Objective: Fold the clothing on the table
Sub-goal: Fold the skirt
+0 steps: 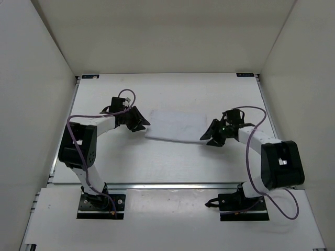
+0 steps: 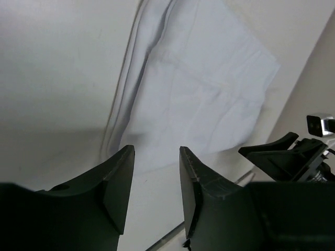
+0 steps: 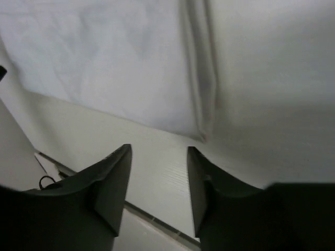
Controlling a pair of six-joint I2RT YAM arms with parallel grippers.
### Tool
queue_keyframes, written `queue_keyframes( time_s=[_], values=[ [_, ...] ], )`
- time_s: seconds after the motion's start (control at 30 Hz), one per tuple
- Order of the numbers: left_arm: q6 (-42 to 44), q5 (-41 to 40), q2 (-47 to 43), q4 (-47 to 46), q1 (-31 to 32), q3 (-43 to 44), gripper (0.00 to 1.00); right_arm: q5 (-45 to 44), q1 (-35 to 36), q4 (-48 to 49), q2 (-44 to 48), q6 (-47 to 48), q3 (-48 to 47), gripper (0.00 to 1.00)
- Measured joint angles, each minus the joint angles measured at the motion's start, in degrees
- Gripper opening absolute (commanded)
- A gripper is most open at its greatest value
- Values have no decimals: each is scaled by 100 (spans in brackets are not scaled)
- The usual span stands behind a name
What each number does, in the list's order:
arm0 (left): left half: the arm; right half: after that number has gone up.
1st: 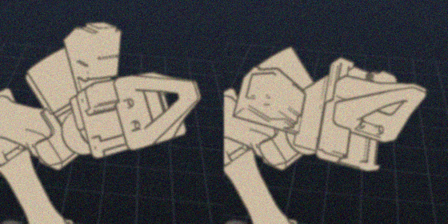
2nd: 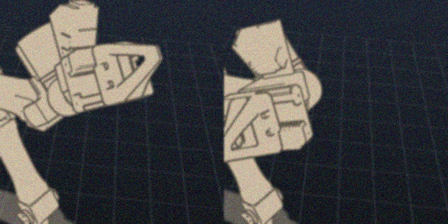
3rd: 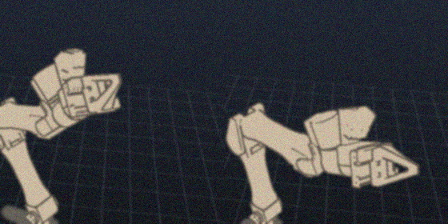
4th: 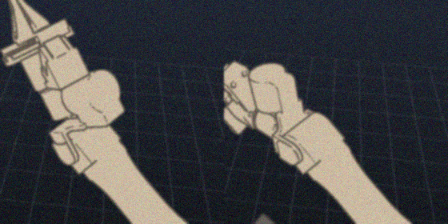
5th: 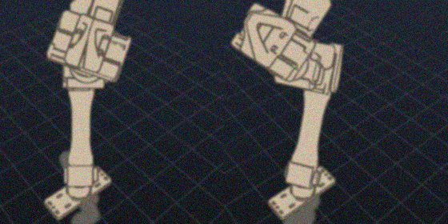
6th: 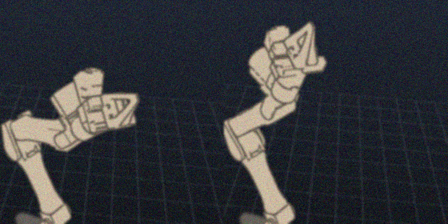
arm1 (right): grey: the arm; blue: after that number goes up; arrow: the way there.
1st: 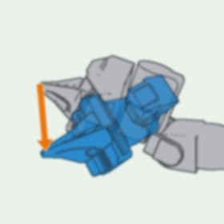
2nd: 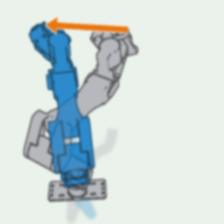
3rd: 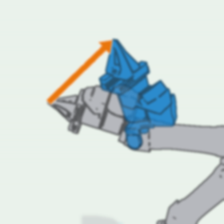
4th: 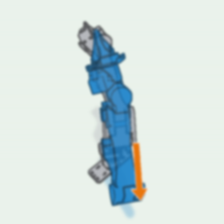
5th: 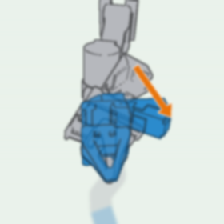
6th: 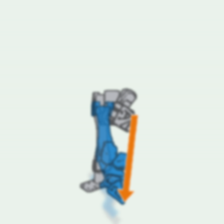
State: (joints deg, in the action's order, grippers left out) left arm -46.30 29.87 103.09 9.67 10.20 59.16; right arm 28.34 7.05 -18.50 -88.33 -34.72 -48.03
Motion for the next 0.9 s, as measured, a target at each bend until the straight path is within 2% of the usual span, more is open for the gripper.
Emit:
queue_keyframes(
  time_s=[0.07, 0.13, 0.2, 0.33, 0.4, 0.43, 0.47, 0.5, 0.53, 0.57, 0.6, 0.7, 0.77, 0.9],
  values=[
    [175, -289, -365, 120, 173, -348, 54, -267, 85, 227, 501, -426, 686, 58],
    [247, -592, -695, 186, 328, -680, 57, -492, 138, 529, 944, -850, 1266, 59],
    [254, -861, -977, 195, 507, -975, 58, -634, 155, 892, 1244, -1263, 1727, 65],
    [251, -1196, -855, 103, 654, -1043, 61, -623, 74, 1628, 1137, -1799, 1952, 61],
    [229, -1322, -605, 63, 680, -973, 55, -588, -2, 2031, 918, -2020, 1954, 56],
    [179, -1314, -496, 35, 684, -901, 51, -586, -11, 2203, 809, -2116, 1954, 50],
    [170, -1394, -426, 4, 706, -820, 36, -597, -13, 2352, 713, -2197, 1954, 30],
    [146, -1471, -343, -46, 732, -734, 25, -634, -17, 2479, 619, -2243, 1954, 21],
    [175, -1530, -243, -96, 761, -660, 19, -695, -31, 2553, 522, -2310, 1950, 7],
    [170, -1556, -155, -146, 787, -623, 7, -730, -50, 2562, 446, -2319, 1941, 0],
    [173, -1550, -81, -221, 807, -616, 0, -752, -76, 2546, 378, -2341, 1928, 0],
    [127, -1517, -55, -382, 887, -629, 0, -916, -168, 2004, 247, -2085, 1526, 0],
    [90, -1530, -79, -531, 984, -728, 0, -1193, -125, 1390, 136, -1659, 778, 0],
    [-35, -1515, -166, -844, 1097, -970, 0, -1812, 339, 490, -326, -595, -1392, 0]
  ],
)
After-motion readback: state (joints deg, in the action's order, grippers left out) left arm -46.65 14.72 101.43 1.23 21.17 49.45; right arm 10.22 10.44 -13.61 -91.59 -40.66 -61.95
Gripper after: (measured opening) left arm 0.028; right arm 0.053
